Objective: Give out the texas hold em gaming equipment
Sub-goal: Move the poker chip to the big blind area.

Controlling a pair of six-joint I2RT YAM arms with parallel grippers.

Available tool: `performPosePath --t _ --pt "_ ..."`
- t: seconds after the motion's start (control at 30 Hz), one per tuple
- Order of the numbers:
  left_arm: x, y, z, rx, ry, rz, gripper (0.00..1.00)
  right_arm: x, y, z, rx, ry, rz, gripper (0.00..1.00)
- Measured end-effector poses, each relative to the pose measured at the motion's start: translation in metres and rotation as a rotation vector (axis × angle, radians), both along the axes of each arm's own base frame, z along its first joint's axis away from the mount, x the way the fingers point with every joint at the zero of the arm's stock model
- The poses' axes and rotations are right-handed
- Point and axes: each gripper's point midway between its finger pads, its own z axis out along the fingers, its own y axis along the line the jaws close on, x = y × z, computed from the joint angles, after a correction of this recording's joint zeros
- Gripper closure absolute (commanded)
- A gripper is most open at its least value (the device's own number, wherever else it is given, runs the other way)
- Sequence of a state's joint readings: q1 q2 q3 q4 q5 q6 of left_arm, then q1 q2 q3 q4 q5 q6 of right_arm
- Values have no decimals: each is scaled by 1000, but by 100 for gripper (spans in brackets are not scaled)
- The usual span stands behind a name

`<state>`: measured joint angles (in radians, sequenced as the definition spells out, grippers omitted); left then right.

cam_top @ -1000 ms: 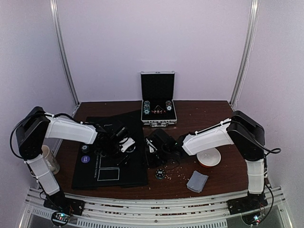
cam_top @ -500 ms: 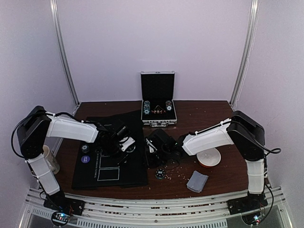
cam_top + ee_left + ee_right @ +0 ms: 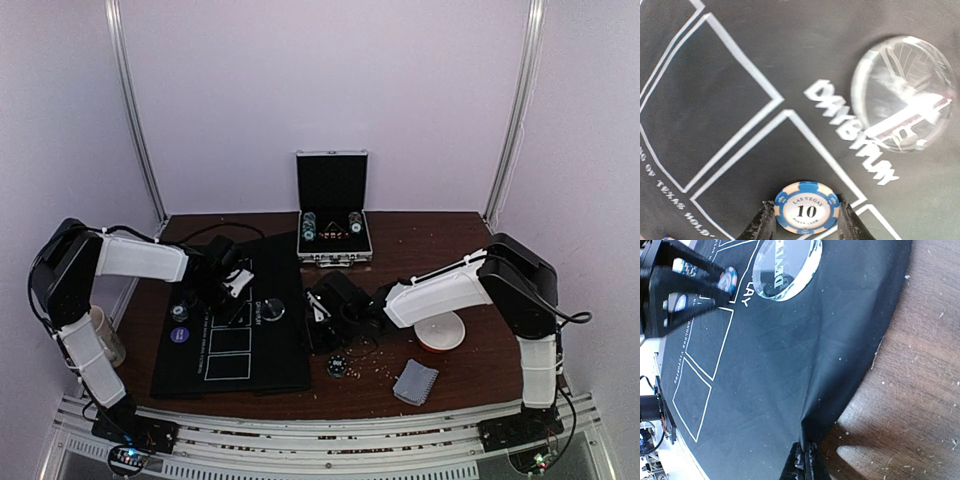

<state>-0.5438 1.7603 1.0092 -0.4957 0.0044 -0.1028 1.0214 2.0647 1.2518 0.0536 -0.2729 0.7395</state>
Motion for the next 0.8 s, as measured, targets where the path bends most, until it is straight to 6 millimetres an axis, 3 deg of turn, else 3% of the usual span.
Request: performPosePath --t 0.23,0.67,0.8 --pt "24 22 -1 5 3 67 62 0 0 0 0 -3 3 100" --pt "64 44 0 26 35 131 66 1 -1 -1 1 -15 0 100" --pt "86 55 1 41 7 167 66 1 -2 2 4 -22 -4 100"
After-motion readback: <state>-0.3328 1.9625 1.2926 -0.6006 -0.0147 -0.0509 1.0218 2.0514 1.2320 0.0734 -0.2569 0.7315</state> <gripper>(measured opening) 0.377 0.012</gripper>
